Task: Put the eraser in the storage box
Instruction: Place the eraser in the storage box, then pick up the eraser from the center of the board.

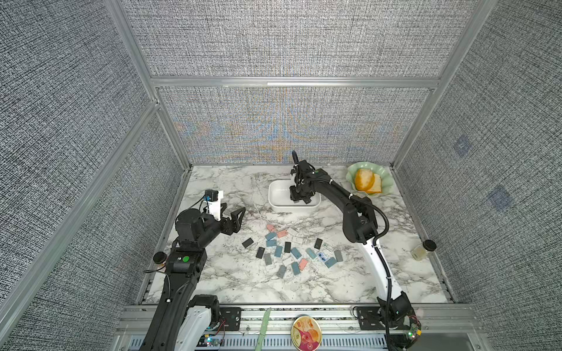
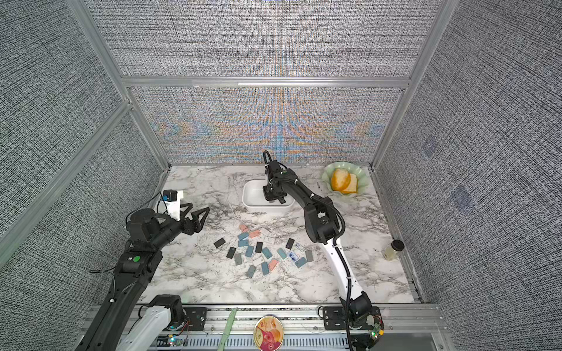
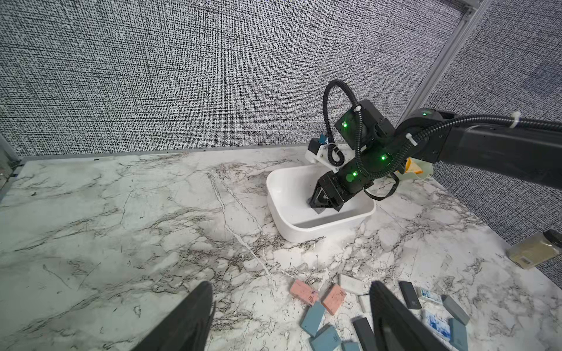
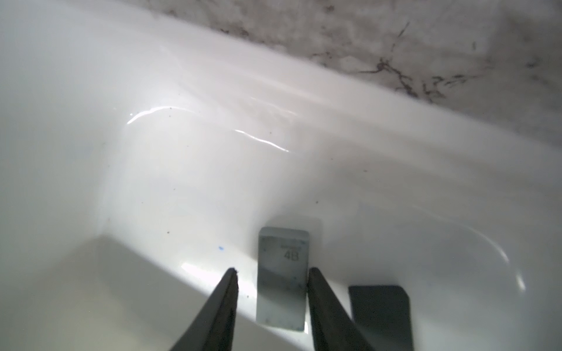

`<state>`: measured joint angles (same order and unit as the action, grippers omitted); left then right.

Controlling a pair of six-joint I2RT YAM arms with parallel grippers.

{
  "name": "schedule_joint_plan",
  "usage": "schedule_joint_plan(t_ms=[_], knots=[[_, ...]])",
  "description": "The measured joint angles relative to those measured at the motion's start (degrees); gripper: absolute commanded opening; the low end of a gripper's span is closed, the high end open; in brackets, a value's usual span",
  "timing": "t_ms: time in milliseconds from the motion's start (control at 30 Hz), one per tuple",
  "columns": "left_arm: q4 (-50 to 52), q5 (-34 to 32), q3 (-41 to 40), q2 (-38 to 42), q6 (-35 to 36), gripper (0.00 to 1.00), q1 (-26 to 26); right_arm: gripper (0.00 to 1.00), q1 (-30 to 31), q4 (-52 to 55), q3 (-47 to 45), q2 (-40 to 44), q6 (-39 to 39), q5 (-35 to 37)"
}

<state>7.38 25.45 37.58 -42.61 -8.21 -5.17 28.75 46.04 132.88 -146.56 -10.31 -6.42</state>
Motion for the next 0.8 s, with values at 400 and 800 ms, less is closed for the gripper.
schedule_joint_plan(t_ms=[400, 800], knots=[[0.0, 0.0, 0.0, 0.35, 0.0, 0.82, 0.0, 0.65, -0.02, 0.39, 0.31, 3.89, 0.0, -0.04], [-0.02, 0.0, 0.0, 0.92, 0.0, 0.81, 0.0, 0.65, -0.13, 1.22, -8.52, 18.69, 1.79, 3.08]])
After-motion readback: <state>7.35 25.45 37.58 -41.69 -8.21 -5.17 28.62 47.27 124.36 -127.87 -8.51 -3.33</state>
